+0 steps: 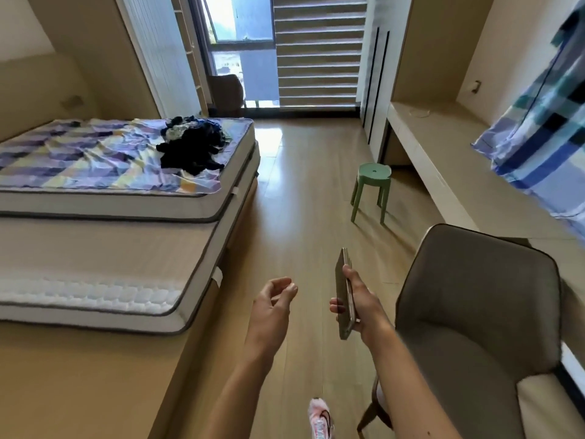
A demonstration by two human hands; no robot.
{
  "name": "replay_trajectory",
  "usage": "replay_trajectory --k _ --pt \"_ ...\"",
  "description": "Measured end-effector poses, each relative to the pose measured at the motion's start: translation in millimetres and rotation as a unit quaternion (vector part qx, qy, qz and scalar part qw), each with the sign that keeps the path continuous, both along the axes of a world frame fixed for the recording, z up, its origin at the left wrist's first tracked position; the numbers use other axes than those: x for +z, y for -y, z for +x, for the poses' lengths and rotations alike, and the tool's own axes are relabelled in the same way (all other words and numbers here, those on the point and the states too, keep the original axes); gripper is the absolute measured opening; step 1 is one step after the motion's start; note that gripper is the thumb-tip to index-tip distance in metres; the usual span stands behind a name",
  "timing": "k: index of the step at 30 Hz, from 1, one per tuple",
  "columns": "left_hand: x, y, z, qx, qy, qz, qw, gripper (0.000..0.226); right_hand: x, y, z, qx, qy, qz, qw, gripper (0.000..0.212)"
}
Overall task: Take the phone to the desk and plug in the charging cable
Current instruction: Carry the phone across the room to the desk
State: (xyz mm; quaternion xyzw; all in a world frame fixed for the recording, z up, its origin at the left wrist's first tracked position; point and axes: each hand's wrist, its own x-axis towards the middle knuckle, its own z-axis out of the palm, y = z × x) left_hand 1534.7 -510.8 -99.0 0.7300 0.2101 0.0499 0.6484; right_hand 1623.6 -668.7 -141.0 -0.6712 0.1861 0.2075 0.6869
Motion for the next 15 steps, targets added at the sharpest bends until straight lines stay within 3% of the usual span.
replay_trajectory --k 8,15 --pt "26.3 -35.7 206.3 0.007 0.033 -0.004 0.999 0.015 22.4 -32.2 212.7 0.018 0.016 0.018 1.000 0.062" --pt "28.5 -63.0 372.2 0.012 0.034 -0.022 0.999 0.014 28.2 -48.1 384.9 0.006 0.010 0.007 1.000 0.081"
